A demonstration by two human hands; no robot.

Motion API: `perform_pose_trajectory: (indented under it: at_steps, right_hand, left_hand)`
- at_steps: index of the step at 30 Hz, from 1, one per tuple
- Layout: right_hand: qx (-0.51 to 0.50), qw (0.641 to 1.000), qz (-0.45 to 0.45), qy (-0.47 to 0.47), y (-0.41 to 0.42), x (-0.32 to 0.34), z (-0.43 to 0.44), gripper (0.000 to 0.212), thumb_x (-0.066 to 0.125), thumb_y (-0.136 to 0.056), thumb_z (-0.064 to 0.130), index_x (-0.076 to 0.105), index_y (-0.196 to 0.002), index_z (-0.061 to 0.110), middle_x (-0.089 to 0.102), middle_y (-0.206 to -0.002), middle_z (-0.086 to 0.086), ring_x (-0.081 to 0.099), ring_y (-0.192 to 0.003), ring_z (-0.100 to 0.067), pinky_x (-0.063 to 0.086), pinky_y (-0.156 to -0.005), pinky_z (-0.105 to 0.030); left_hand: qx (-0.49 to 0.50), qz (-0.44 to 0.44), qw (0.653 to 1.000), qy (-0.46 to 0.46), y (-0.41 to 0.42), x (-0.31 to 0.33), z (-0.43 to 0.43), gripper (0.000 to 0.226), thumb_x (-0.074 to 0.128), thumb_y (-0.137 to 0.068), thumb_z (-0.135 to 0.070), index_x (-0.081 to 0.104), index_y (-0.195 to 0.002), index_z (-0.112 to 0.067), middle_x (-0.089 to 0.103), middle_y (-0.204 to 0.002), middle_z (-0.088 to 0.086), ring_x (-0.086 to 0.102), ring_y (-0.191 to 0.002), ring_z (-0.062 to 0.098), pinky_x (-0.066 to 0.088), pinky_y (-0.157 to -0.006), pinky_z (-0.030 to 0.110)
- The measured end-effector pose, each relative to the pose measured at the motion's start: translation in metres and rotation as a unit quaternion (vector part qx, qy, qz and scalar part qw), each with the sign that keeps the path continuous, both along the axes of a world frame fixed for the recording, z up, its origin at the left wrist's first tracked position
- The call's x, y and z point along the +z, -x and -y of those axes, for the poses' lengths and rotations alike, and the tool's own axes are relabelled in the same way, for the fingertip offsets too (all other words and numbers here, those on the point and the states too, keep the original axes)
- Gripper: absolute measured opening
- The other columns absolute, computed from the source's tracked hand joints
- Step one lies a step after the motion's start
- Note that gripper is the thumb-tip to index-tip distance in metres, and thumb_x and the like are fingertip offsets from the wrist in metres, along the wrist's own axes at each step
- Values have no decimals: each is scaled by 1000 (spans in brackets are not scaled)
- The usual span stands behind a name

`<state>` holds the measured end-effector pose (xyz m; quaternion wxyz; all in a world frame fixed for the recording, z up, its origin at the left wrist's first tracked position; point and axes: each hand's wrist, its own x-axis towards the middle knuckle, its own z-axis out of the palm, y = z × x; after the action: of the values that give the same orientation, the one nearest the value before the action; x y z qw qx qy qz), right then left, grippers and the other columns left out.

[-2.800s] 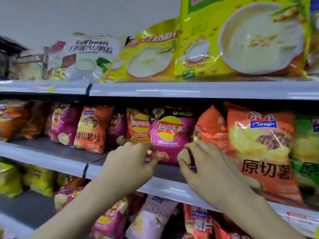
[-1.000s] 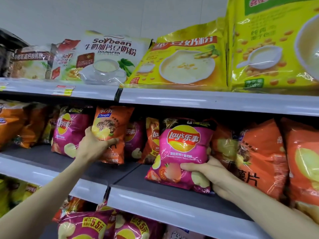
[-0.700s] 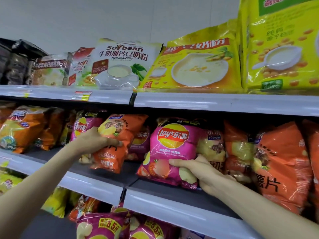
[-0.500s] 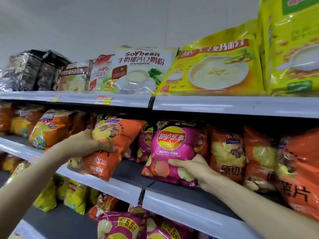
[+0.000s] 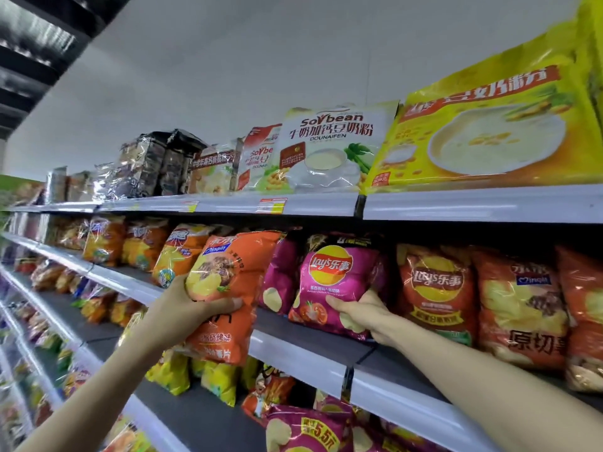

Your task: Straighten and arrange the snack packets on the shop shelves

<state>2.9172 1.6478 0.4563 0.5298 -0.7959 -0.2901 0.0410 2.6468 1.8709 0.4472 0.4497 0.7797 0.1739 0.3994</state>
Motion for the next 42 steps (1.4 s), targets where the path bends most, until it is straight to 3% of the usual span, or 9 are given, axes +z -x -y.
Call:
perform_pose_trajectory:
  at_steps: [5, 7, 9, 11, 18, 22, 28, 33, 42]
  right_hand:
    - [-24, 998, -13, 51, 8, 4, -2, 69, 82, -68, 74, 64, -96, 14, 74, -96, -3, 66, -91, -14, 54, -89, -29]
    - [-33, 997, -15, 72, 5, 2, 2, 111, 79, -52, 89, 59, -126, 8, 67, -127, -9, 62, -119, -21, 51, -105, -39]
    - [-32, 997, -23, 70, 14, 5, 15, 137, 78, -59, 86, 26, -159, 8, 40, -160, -14, 41, -146, -30, 38, -119, -46]
    - [-16, 998, -19, 53, 37, 12, 34, 117, 74, -83, 67, 12, -164, 9, 29, -167, -13, 34, -151, -30, 33, -122, -43]
    - [64, 995, -42, -60, 99, 5, 126, 55, 55, -98, 63, 53, -140, 27, 65, -129, 0, 69, -111, -21, 55, -104, -41]
    - [61, 997, 10, -56, 124, 2, 175, 65, 59, -82, 76, 54, -135, 38, 67, -126, 13, 69, -110, -11, 54, -104, -37]
    - [13, 997, 79, -22, 120, 1, 222, 56, 68, -80, 74, 46, -129, 59, 62, -127, 29, 60, -121, 1, 46, -110, -36]
    - [-74, 990, 121, 17, 102, 8, 259, 39, 62, -97, 51, 33, -121, 61, 57, -123, 29, 57, -118, -3, 44, -104, -31]
    - [-262, 940, 185, 114, 76, -8, 302, 65, 55, -98, 17, 32, -157, 25, 51, -149, 4, 50, -137, -19, 41, -117, -36]
  left_hand:
    - [-10, 25, 1000, 6, 1, -8, 7, 97, 102, -45, -66, 61, -128, -35, 80, -112, -3, 80, -93, 21, 64, -85, 48]
    - [-19, 2, 1000, 2, -4, -9, 14, 103, 101, -44, -69, 58, -131, -36, 78, -115, -3, 79, -96, 20, 64, -85, 47]
    - [-27, -9, 1000, -5, -12, -6, 23, 106, 100, -43, -72, 57, -134, -36, 78, -118, -5, 79, -98, 20, 64, -86, 47]
    - [-37, -13, 999, -16, -22, -1, 39, 107, 97, -44, -76, 56, -134, -37, 77, -119, -8, 78, -100, 19, 63, -88, 47]
    - [-93, -120, 985, -76, -64, 32, 119, 91, 80, -49, -92, 70, -119, -35, 81, -103, -9, 78, -92, 16, 60, -96, 44]
    - [-69, -161, 976, -127, -100, 44, 167, 121, 69, -33, -105, 59, -129, -33, 74, -118, -4, 72, -105, 25, 56, -101, 49]
    - [-96, -145, 971, -166, -142, 52, 246, 130, 64, -44, -103, 45, -143, -20, 63, -132, 3, 63, -117, 30, 52, -104, 50]
    - [-136, -114, 975, -133, -169, 53, 300, 143, 63, -28, -108, 44, -143, -24, 62, -137, 2, 63, -124, 30, 50, -108, 50]
    - [-209, -43, 975, -53, -205, 32, 357, 124, 69, -33, -105, 54, -128, -27, 71, -121, -5, 71, -108, 22, 58, -96, 49]
